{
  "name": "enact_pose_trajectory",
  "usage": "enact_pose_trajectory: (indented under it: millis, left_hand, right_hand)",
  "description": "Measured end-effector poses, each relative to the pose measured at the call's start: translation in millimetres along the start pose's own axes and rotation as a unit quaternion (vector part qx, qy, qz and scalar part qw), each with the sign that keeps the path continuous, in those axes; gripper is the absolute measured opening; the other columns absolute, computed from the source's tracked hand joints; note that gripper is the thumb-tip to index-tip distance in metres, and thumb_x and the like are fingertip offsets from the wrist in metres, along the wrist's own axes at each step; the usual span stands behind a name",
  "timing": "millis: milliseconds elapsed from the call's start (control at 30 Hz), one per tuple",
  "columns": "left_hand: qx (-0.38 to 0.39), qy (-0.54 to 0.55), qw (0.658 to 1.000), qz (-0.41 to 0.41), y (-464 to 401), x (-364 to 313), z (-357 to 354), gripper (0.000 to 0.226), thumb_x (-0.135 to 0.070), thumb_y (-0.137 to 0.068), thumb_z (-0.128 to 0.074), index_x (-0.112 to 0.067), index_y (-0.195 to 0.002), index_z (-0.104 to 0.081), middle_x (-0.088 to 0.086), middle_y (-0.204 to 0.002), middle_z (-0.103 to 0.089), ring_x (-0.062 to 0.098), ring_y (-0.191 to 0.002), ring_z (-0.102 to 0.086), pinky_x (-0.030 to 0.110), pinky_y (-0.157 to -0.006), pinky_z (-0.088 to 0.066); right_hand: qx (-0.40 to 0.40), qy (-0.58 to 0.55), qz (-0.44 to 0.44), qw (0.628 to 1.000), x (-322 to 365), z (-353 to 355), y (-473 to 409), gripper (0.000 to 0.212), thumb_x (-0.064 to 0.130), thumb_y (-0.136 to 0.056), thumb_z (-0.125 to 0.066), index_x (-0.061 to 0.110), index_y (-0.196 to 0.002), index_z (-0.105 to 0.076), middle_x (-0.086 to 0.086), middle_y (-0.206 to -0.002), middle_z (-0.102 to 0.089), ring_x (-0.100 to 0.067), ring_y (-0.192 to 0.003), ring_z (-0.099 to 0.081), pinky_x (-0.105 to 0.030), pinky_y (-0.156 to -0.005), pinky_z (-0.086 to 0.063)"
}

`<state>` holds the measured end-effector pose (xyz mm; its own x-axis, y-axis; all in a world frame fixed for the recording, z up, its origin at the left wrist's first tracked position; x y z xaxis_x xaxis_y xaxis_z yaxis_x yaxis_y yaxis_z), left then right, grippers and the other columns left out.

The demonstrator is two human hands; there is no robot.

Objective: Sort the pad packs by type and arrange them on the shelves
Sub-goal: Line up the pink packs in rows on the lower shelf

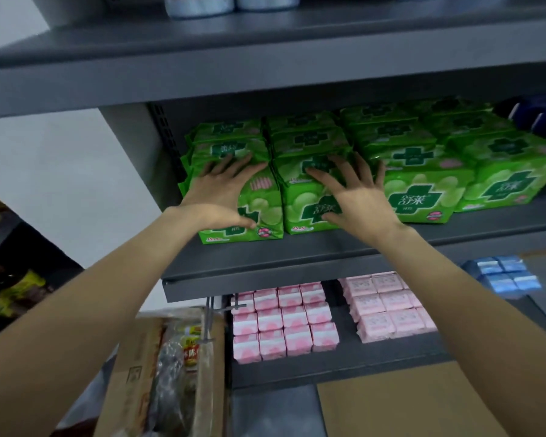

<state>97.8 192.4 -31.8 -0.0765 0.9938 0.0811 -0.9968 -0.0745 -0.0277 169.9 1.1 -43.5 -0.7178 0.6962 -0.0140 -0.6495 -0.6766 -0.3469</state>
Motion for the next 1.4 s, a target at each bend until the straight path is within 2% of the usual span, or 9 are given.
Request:
enact_pose_trajectory:
  millis: [233,367,467,633,733,867,1000,1233,1400]
  left_hand:
    - [-0.085,-0.021,0.996,0.024,15,-32,13,0.110,-0.070,-0.065,-0.068,-0.032,-0.152,-0.012,0.002,-0.160,-0.012,0.031,-0.146,-0.008,0.055,-0.117,-0.008]
    - [-0.108,-0.011,0.994,0.009,5,-60,17,0.102,-0.078,-0.067,-0.058,-0.041,-0.150,-0.013,-0.001,-0.159,-0.017,0.034,-0.144,-0.017,0.054,-0.116,-0.014]
    - [-0.084,-0.014,0.996,0.023,-2,-64,7,0.091,-0.075,-0.074,-0.053,-0.040,-0.149,-0.017,-0.001,-0.158,-0.019,0.033,-0.143,-0.018,0.053,-0.114,-0.018]
    - [-0.122,-0.007,0.992,0.036,-8,-69,5,0.076,-0.065,-0.078,-0.060,-0.028,-0.141,-0.040,0.007,-0.148,-0.037,0.035,-0.135,-0.032,0.054,-0.109,-0.027]
    - [-0.136,-0.051,0.989,0.037,-13,-78,7,0.079,-0.069,-0.074,-0.059,-0.018,-0.133,-0.047,0.013,-0.141,-0.044,0.039,-0.131,-0.037,0.058,-0.109,-0.025]
    - [-0.158,-0.090,0.983,-0.016,-27,-113,13,0.087,-0.074,-0.080,-0.046,-0.020,-0.147,-0.030,0.012,-0.156,-0.025,0.039,-0.143,-0.020,0.060,-0.114,-0.009]
    - [-0.094,-0.040,0.995,-0.021,-53,-138,4,0.071,-0.064,-0.093,-0.029,-0.031,-0.152,-0.008,0.007,-0.160,-0.012,0.036,-0.146,-0.009,0.052,-0.116,-0.007]
    - [-0.103,-0.016,0.995,-0.010,-54,-139,1,0.066,-0.061,-0.094,-0.033,-0.033,-0.151,-0.014,0.005,-0.159,-0.017,0.034,-0.145,-0.017,0.048,-0.114,-0.018]
    - [-0.111,0.002,0.993,-0.025,-50,-135,1,0.064,-0.061,-0.094,-0.035,-0.034,-0.150,-0.019,0.001,-0.159,-0.020,0.030,-0.145,-0.018,0.045,-0.114,-0.019]
  right_hand:
    - [-0.056,0.083,-0.039,0.994,-47,16,36,0.107,0.032,-0.057,-0.088,0.016,-0.145,-0.030,-0.026,-0.146,-0.033,-0.048,-0.137,-0.024,-0.069,-0.106,-0.005]
    - [-0.030,0.110,-0.203,0.973,-98,21,64,0.090,0.007,-0.067,-0.077,0.019,-0.144,-0.032,-0.027,-0.147,-0.027,-0.049,-0.124,-0.032,-0.060,-0.095,-0.032]
    - [-0.033,0.084,-0.198,0.976,-108,23,63,0.074,0.004,-0.077,-0.070,0.017,-0.142,-0.037,-0.031,-0.140,-0.033,-0.050,-0.114,-0.036,-0.057,-0.085,-0.040]
    - [-0.022,0.053,-0.163,0.985,-115,18,50,0.073,0.017,-0.082,-0.072,0.002,-0.143,-0.035,-0.039,-0.139,-0.031,-0.056,-0.128,-0.024,-0.065,-0.105,-0.020]
    - [-0.011,0.042,-0.164,0.986,-117,9,54,0.087,0.040,-0.080,-0.071,0.002,-0.145,-0.030,-0.038,-0.142,-0.029,-0.058,-0.131,-0.019,-0.064,-0.108,-0.016]
    - [-0.026,0.041,-0.160,0.986,-112,11,53,0.084,0.053,-0.081,-0.062,0.000,-0.142,-0.037,-0.040,-0.137,-0.035,-0.058,-0.128,-0.026,-0.066,-0.106,-0.022]
    - [-0.040,0.047,-0.177,0.982,-115,11,52,0.082,0.055,-0.082,-0.060,0.002,-0.141,-0.040,-0.038,-0.135,-0.039,-0.058,-0.126,-0.029,-0.066,-0.104,-0.028]
    - [-0.012,0.038,-0.184,0.982,-123,9,54,0.080,0.056,-0.083,-0.061,0.019,-0.148,-0.030,-0.024,-0.146,-0.033,-0.049,-0.133,-0.024,-0.058,-0.096,-0.040]
    - [0.003,0.055,-0.176,0.983,-124,14,56,0.076,0.054,-0.088,-0.054,0.027,-0.151,-0.020,-0.018,-0.152,-0.025,-0.041,-0.139,-0.017,-0.056,-0.106,-0.027]
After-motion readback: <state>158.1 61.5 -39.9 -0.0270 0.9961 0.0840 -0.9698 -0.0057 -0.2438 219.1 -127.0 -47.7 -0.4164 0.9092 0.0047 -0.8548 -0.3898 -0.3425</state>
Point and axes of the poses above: each hand's wrist, its own y-axis away from the middle knuckle, its own z-axis out of the back of the hand, x = y × z, the point moved 7 cm from there along -y, towards the middle knuckle
